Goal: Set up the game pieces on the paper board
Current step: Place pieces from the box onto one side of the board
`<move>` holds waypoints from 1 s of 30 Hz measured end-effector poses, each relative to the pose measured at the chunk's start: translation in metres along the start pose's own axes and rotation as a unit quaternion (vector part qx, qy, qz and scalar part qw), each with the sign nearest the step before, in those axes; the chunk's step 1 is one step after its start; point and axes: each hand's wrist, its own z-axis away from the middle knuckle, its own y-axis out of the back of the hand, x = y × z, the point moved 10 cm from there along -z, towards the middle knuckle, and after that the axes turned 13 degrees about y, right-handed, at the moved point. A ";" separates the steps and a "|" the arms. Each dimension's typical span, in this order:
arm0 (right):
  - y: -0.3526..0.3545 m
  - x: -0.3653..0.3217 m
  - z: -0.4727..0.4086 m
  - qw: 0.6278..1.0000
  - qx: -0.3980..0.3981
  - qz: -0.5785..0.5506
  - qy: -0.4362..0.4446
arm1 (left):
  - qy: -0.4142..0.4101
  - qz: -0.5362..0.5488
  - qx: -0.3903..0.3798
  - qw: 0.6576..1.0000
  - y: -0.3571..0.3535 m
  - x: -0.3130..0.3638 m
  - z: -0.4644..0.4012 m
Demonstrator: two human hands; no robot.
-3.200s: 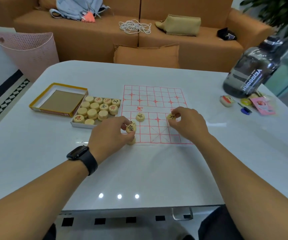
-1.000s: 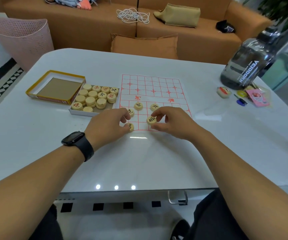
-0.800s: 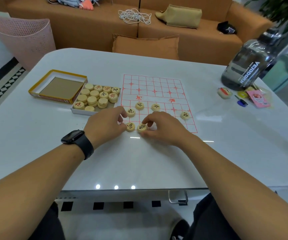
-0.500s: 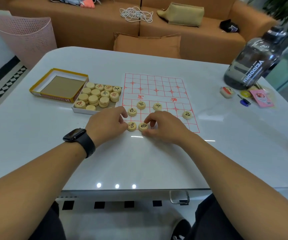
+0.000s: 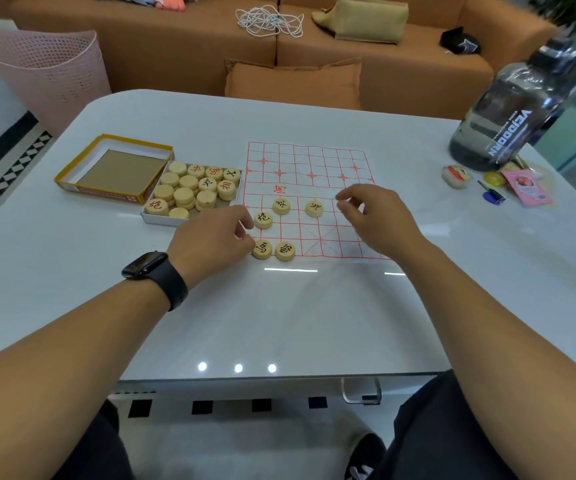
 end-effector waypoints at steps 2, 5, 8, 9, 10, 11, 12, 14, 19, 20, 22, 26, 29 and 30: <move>0.010 -0.001 -0.002 0.999 0.044 0.013 -0.003 | 0.006 0.015 0.008 1.000 0.003 -0.002 -0.002; 0.010 -0.019 -0.003 0.998 0.061 0.012 0.013 | 0.008 0.026 0.028 0.999 0.011 -0.002 0.001; -0.004 -0.054 -0.015 0.999 0.019 0.008 0.045 | 0.016 0.032 0.044 0.998 0.020 -0.002 0.002; -0.009 -0.066 -0.022 0.998 0.002 0.009 0.057 | 0.025 0.037 0.054 0.998 0.026 -0.005 0.002; -0.013 -0.078 -0.030 0.998 -0.013 0.009 0.067 | 0.033 0.040 0.072 0.996 0.034 -0.011 -0.001; -0.018 -0.090 -0.038 0.997 -0.029 0.010 0.077 | 0.042 0.041 0.095 0.994 0.044 -0.019 -0.003; -0.025 -0.103 -0.048 0.995 -0.044 0.011 0.090 | 0.052 0.041 0.116 0.991 0.055 -0.030 -0.005; -0.030 -0.117 -0.062 0.993 -0.054 0.021 0.100 | 0.066 0.039 0.136 0.988 0.064 -0.043 -0.012; -0.063 -0.138 -0.104 0.986 -0.100 0.066 0.115 | 0.130 0.020 0.118 0.984 0.074 -0.087 -0.039; -0.070 -0.139 -0.110 0.985 -0.112 0.072 0.113 | 0.142 0.016 0.107 0.984 0.073 -0.095 -0.044; -0.081 -0.139 -0.121 0.984 -0.126 0.071 0.107 | 0.151 0.009 0.091 0.984 0.071 -0.105 -0.051; -0.097 -0.142 -0.145 0.984 -0.146 0.050 0.084 | 0.126 -0.002 0.090 0.988 0.069 -0.098 -0.055; -0.111 -0.143 -0.162 0.984 -0.164 0.043 0.060 | 0.113 -0.018 0.089 0.989 0.060 -0.083 -0.055; -0.116 -0.143 -0.166 0.983 -0.171 0.042 0.052 | 0.116 -0.028 0.085 0.989 0.055 -0.081 -0.055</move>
